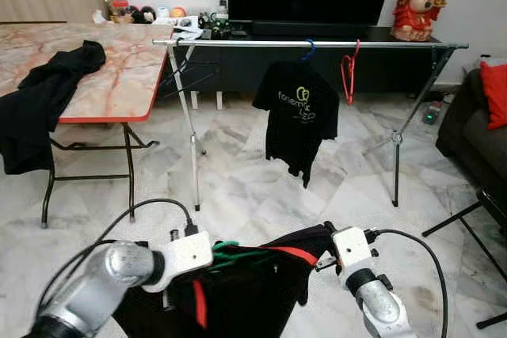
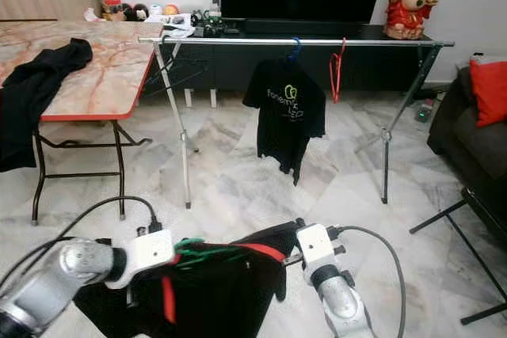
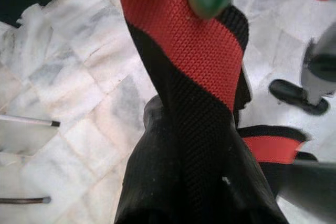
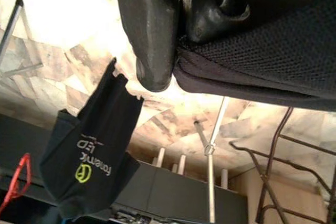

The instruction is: Hang hanger

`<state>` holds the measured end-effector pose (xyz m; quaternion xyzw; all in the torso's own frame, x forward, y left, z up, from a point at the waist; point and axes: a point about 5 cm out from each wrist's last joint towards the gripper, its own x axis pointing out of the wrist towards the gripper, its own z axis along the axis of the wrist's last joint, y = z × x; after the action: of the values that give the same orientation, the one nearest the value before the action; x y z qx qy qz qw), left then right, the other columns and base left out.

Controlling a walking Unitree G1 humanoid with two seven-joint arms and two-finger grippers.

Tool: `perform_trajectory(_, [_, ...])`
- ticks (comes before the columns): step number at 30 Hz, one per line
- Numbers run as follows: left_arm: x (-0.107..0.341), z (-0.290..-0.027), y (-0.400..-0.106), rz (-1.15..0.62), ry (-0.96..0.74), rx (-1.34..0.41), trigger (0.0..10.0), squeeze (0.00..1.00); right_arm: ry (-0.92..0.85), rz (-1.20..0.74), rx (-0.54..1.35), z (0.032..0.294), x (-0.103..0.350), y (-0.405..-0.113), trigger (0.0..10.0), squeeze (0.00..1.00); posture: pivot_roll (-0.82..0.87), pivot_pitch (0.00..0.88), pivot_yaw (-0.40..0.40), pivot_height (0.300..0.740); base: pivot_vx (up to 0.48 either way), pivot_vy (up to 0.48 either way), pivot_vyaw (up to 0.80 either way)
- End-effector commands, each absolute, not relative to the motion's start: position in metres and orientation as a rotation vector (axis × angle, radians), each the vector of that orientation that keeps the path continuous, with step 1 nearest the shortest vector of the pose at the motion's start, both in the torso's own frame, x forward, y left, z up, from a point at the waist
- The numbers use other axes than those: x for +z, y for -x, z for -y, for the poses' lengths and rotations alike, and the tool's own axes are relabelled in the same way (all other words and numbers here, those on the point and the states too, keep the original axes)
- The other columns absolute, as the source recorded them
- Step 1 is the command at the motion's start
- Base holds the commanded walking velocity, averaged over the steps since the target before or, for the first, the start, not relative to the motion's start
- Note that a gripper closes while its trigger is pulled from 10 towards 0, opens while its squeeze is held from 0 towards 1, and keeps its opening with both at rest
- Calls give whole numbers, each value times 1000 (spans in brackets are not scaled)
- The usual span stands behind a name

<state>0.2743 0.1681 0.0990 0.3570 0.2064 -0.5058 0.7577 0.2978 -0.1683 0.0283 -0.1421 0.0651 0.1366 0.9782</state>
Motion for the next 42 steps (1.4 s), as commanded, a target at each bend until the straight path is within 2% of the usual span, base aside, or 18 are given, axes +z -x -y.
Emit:
perform_trajectory(1, [112, -185, -272, -426, -737, -1118, 10000, 0, 297, -143, 195, 192, 34, -302, 0, 0, 106, 0, -68, 740, 0, 0, 0])
perform_trajectory(4, [129, -196, -264, -394, -623, -1215, 10000, 0, 304, -150, 191, 196, 35, -303, 0, 0, 105, 0, -72, 740, 0, 0, 0])
perform_trajectory(10, [148, -212, -257, -357, -577, -1297, 10000, 0, 314, -172, 219, 196, 33, -302, 0, 0, 107, 0, -78, 740, 0, 0, 0])
perform_trajectory(15, [148, -223, -250, -440, -695, -1364, 10000, 0, 314, -185, 234, 195, 30, -300, 0, 0, 106, 0, -81, 740, 0, 0, 0])
perform_trajectory(28, [167, -222, -247, -330, -658, -1445, 10000, 0, 324, -236, 237, 202, 24, -296, 0, 0, 106, 0, -88, 740, 0, 0, 0])
perform_trajectory(34, [165, -217, -254, -282, -617, -1398, 10000, 0, 315, -246, 261, 198, 21, -295, 0, 0, 98, 0, -87, 740, 0, 0, 0])
perform_trajectory(35, [165, -215, -254, -265, -608, -1391, 10000, 0, 316, -255, 266, 196, 20, -294, 2549, 0, 98, 0, -87, 740, 0, 0, 0])
perform_trajectory(40, [169, -209, -254, -143, -458, -1349, 10000, 0, 296, -313, 262, 198, 10, -286, 2902, 0, 101, 0, -87, 740, 0, 0, 0])
perform_trajectory(41, [172, -206, -253, -104, -413, -1346, 10000, 0, 282, -324, 253, 199, 8, -284, 2235, 0, 101, 0, -90, 740, 0, 0, 0])
perform_trajectory(42, [172, -204, -252, -89, -390, -1344, 10000, 0, 268, -331, 250, 199, 6, -283, 2235, 0, 103, 0, -92, 740, 0, 0, 0])
